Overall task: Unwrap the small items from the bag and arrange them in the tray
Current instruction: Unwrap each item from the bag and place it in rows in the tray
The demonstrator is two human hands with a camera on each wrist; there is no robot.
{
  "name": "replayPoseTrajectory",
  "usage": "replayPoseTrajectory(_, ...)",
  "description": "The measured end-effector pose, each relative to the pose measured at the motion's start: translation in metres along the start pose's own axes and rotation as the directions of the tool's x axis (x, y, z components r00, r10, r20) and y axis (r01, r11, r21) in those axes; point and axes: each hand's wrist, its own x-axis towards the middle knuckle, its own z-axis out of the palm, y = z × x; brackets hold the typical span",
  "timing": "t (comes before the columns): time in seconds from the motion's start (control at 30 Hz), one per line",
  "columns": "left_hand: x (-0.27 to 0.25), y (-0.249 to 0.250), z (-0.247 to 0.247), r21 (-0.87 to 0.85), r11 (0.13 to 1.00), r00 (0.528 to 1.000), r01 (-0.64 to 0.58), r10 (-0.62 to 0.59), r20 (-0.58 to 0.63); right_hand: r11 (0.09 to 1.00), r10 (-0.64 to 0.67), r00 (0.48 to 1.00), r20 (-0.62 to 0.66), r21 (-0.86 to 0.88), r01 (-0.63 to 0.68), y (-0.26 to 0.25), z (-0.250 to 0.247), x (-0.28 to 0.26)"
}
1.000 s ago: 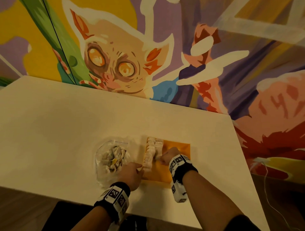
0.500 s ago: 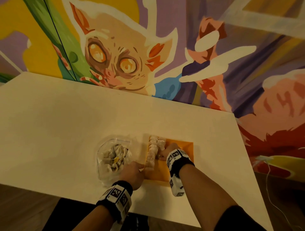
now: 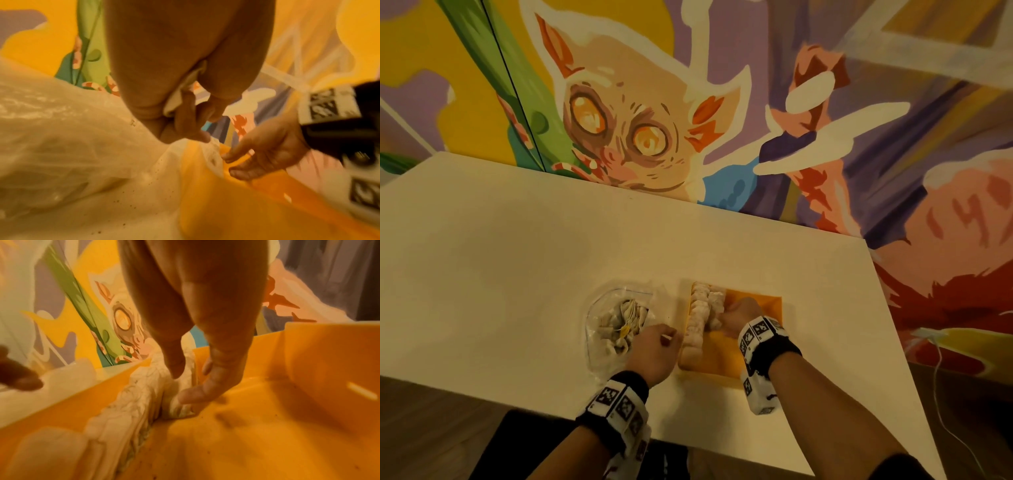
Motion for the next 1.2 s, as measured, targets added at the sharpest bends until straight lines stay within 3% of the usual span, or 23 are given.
replayPoseTrajectory(0.07,-0.002,0.006,-0.01,-0.279,0.959,0.999,0.043,-0.042,0.009,0.998,-0.056,0.994,-0.093,0.032,0.059,-0.002,-0.005,-0.016)
replayPoseTrajectory(0.13,-0.007,0.015,-0.021,-0.613,0.772,0.985,0.172,-0.154,0.081,0.977,-0.168,0.971,-0.172,0.104,0.188,-0.006,-0.007,-0.041)
replayPoseTrajectory(0.2,-0.011,0.019,-0.029,-0.797,0.554,0.968,0.242,-0.192,0.161,0.914,-0.346,0.927,-0.144,0.173,0.368,-0.016,-0.005,-0.077)
replayPoseTrajectory(0.3,-0.02,0.025,-0.04,-0.906,0.326,0.96,0.269,-0.172,0.223,0.794,-0.57,0.817,0.085,0.316,0.52,-0.021,0.005,-0.128)
replayPoseTrajectory(0.4,-0.032,0.028,-0.047,-0.935,0.202,0.954,0.29,-0.134,0.267,0.745,-0.66,0.714,0.234,0.327,0.581,-0.019,0.013,-0.161)
replayPoseTrajectory(0.53,-0.041,0.027,-0.05,-0.949,0.144,0.958,0.281,-0.097,0.269,0.683,-0.724,0.687,0.061,0.209,0.7,-0.02,0.027,-0.169)
replayPoseTrajectory(0.63,-0.043,0.022,-0.048,-0.944,0.226,0.971,0.239,-0.081,0.226,0.705,-0.681,0.729,-0.075,0.204,0.679,-0.021,0.028,-0.168)
replayPoseTrajectory(0.77,-0.056,0.019,-0.047,-0.815,0.578,0.998,0.039,0.025,0.066,0.735,-0.639,0.75,-0.17,0.153,0.661,-0.015,0.017,-0.168)
replayPoseTrajectory(0.9,-0.059,0.017,-0.05,-0.533,0.807,0.962,-0.254,0.265,-0.057,0.723,-0.676,0.718,-0.169,0.037,0.69,-0.017,0.005,-0.17)
replayPoseTrajectory(1.03,-0.053,0.014,-0.058,-0.314,0.858,0.913,-0.407,0.383,-0.138,0.707,-0.678,0.703,-0.215,0.069,0.703,-0.021,0.003,-0.168)
replayPoseTrajectory(1.2,-0.046,0.01,-0.063,-0.346,0.837,0.904,-0.423,0.366,-0.22,0.733,-0.629,0.754,-0.189,0.18,0.656,-0.02,0.018,-0.157)
